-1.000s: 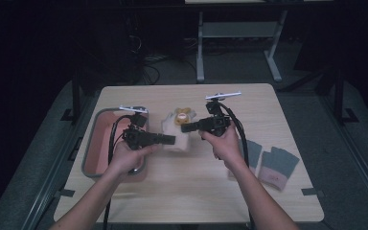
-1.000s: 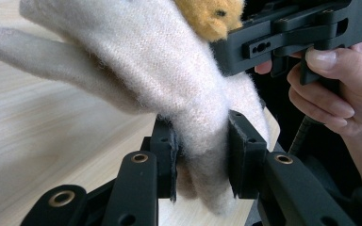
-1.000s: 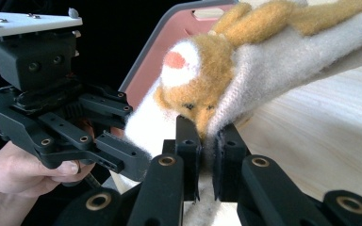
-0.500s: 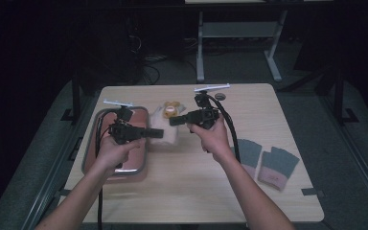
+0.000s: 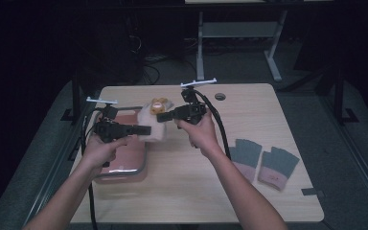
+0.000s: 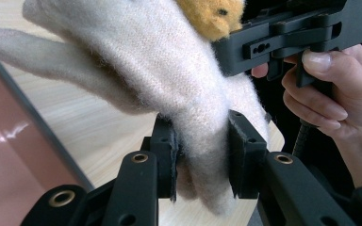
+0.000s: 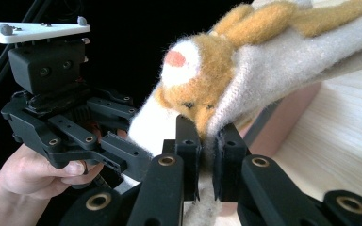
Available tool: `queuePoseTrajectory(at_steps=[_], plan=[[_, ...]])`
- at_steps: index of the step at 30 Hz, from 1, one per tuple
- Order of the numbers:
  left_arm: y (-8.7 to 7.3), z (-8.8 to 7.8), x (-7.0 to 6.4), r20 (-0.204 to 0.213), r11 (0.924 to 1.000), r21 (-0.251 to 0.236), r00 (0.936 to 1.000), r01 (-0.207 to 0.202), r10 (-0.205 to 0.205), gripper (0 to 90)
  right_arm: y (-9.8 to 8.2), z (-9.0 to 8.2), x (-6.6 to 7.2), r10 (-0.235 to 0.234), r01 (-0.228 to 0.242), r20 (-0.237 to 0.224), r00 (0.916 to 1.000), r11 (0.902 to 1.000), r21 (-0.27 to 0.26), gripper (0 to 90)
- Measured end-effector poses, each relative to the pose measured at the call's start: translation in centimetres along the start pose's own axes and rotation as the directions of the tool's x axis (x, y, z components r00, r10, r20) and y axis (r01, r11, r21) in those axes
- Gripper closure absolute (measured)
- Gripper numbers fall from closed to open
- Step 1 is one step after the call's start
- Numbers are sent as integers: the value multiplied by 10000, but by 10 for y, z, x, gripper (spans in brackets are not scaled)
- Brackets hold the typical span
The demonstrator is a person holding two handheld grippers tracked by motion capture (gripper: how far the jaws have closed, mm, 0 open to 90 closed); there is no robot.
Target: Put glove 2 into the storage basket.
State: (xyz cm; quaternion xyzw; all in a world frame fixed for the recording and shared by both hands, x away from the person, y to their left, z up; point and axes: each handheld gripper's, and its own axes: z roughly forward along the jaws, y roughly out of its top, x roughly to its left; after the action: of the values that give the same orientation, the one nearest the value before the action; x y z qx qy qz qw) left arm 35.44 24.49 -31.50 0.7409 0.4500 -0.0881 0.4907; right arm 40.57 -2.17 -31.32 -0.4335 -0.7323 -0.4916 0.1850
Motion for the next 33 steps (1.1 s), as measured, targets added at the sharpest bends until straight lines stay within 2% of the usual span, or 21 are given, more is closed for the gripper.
queuePoseTrajectory(at_steps=[16, 28, 33], plan=[[-3, -34, 13, -375, 9995, -216, 9990, 224, -232, 675, 15, 32, 16, -219, 227, -312, 9993, 9994, 271, 826], [-11, -52, 28, -652, 9980, -316, 9963, 547, -567, 675, 19, 60, 20, -187, 220, -578, 9982, 9982, 566, 825], [-14, -57, 34, -763, 9965, -357, 9940, 757, -782, 675, 20, 71, 19, -33, 79, -707, 9975, 9979, 643, 825]])
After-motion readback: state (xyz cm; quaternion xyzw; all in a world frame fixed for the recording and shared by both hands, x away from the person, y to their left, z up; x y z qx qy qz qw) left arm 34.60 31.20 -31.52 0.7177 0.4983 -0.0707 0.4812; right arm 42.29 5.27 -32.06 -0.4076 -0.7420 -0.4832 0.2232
